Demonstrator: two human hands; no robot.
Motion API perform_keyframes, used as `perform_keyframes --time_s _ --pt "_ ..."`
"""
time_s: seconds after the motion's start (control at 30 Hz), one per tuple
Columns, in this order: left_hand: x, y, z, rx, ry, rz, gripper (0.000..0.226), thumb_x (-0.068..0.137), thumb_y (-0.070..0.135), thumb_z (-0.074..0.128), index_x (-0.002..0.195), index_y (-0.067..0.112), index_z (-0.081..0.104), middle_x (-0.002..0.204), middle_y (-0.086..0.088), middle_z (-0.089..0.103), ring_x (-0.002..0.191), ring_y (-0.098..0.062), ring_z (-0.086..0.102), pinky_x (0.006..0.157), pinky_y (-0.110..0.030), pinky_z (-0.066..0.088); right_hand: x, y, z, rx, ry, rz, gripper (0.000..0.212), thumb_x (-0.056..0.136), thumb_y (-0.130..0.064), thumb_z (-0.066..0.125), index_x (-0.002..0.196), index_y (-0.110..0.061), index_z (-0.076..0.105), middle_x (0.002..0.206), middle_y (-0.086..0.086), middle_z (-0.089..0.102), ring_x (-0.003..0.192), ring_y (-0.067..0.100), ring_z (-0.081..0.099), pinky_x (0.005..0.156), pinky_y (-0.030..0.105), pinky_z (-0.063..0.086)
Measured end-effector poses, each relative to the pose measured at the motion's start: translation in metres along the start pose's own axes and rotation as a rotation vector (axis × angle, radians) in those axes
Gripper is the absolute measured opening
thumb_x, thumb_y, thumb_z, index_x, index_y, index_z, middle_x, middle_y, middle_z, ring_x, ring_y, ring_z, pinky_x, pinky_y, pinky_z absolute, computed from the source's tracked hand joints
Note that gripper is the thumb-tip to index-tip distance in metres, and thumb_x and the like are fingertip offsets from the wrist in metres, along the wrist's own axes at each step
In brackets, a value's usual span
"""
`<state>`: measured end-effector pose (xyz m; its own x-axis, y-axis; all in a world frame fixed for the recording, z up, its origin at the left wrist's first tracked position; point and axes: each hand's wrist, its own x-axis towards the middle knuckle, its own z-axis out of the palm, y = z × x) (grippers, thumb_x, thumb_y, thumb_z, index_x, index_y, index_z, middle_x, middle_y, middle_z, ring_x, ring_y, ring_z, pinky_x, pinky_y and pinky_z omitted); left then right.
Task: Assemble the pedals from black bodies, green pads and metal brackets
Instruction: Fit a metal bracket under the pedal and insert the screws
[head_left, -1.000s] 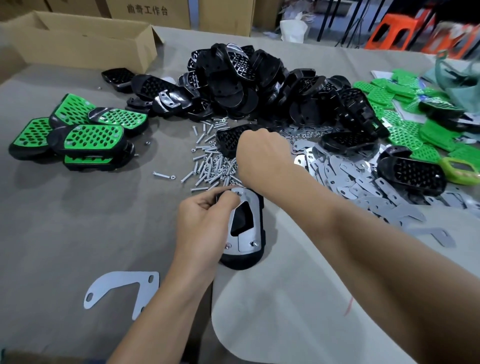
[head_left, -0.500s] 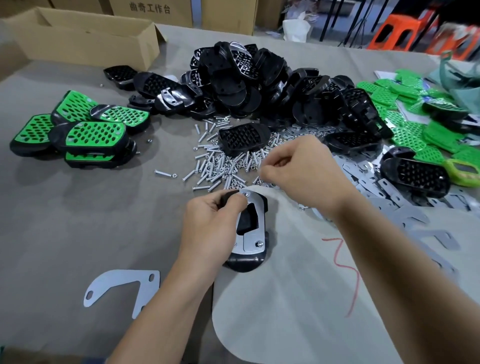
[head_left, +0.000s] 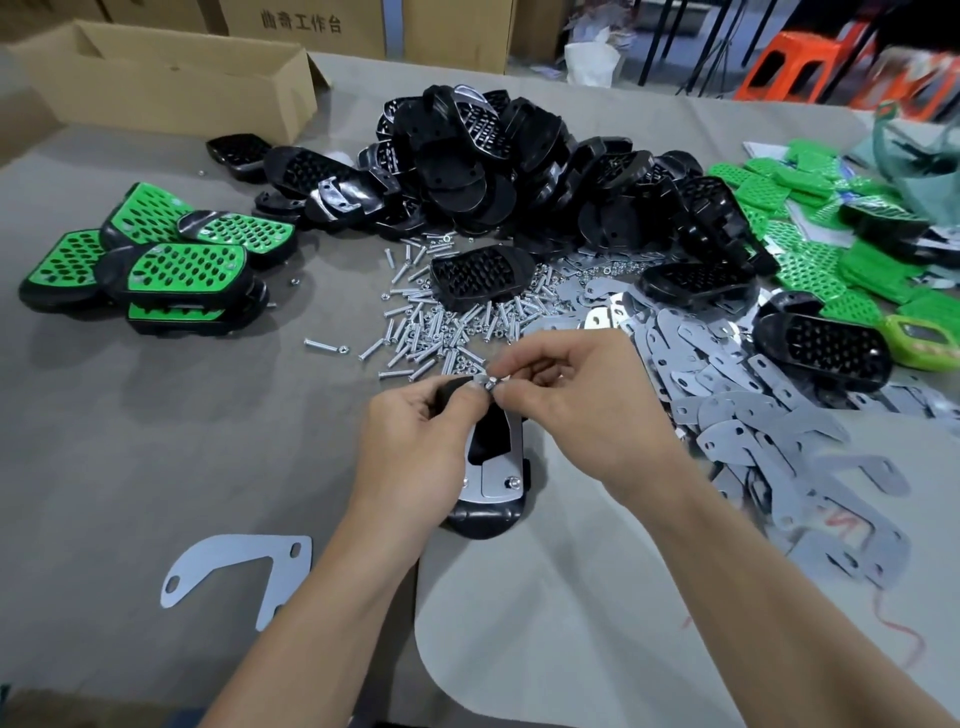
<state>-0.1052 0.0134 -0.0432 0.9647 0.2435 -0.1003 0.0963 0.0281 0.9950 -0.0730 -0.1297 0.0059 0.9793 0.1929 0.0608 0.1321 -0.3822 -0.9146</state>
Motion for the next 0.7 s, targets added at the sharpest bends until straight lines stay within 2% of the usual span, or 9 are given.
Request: perform_keyframes --time_s 0.13,0.27,0.37,0.47,0.57,0.7 --pt "0.000 0.000 0.000 0.033 -0.014 0.014 0.028 0.081 0.040 0.066 0.082 0.014 0.076 0.068 -0.003 0.057 0.065 -0.016 0.048 0.062 -0.038 0.039 0.002 -0.003 -0.002 -0.048 0.005 0.032 0.022 0.077 -0.002 0.082 0.075 -0.024 0.081 0.069 -0.006 0.075 0.067 0.010 0.072 0.071 0.031 0.062" --pt "-0.002 0.002 0.000 0.049 -0.007 0.031 0.021 0.083 0.035 0.065 0.078 0.018 0.076 0.064 0.003 0.056 0.061 -0.013 0.046 0.057 -0.030 0.038 0.002 -0.009 -0.004 -0.131 0.035 0.015 0.025 0.075 -0.004 0.082 0.070 -0.029 0.080 0.064 -0.014 0.073 0.061 0.002 0.069 0.060 0.012 0.052" --pt "-0.003 0.002 0.000 0.076 0.001 0.061 0.021 0.088 0.026 0.066 0.073 0.013 0.070 0.059 0.007 0.048 0.055 -0.011 0.039 0.048 -0.024 0.031 -0.002 -0.012 -0.002 -0.192 0.065 -0.041 0.026 0.075 -0.005 0.082 0.067 -0.030 0.079 0.061 -0.016 0.070 0.054 -0.001 0.063 0.052 0.007 0.044" --pt "-0.003 0.002 -0.001 0.091 -0.005 0.066 0.024 0.089 0.025 0.065 0.076 0.005 0.067 0.062 0.001 0.047 0.058 -0.014 0.039 0.051 -0.029 0.029 -0.003 -0.014 0.000 -0.242 0.081 -0.066 0.026 0.075 -0.006 0.082 0.068 -0.031 0.078 0.060 -0.017 0.068 0.051 -0.002 0.059 0.050 0.006 0.041" --pt "-0.003 0.003 -0.001 0.110 0.000 0.074 0.026 0.087 0.026 0.064 0.073 0.004 0.064 0.060 0.001 0.046 0.056 -0.014 0.037 0.048 -0.028 0.028 -0.002 -0.017 -0.001 -0.305 0.053 -0.084 0.024 0.075 -0.008 0.081 0.067 -0.030 0.076 0.059 -0.018 0.066 0.051 0.002 0.057 0.049 0.009 0.041" --pt "-0.002 0.003 0.000 0.142 0.021 0.053 0.026 0.089 0.023 0.065 0.069 0.006 0.063 0.054 0.003 0.048 0.050 -0.013 0.036 0.045 -0.024 0.028 0.000 -0.027 -0.002 -0.471 0.009 -0.172 0.013 0.075 -0.013 0.078 0.071 -0.026 0.076 0.057 -0.018 0.064 0.060 0.000 0.061 0.058 0.013 0.049"
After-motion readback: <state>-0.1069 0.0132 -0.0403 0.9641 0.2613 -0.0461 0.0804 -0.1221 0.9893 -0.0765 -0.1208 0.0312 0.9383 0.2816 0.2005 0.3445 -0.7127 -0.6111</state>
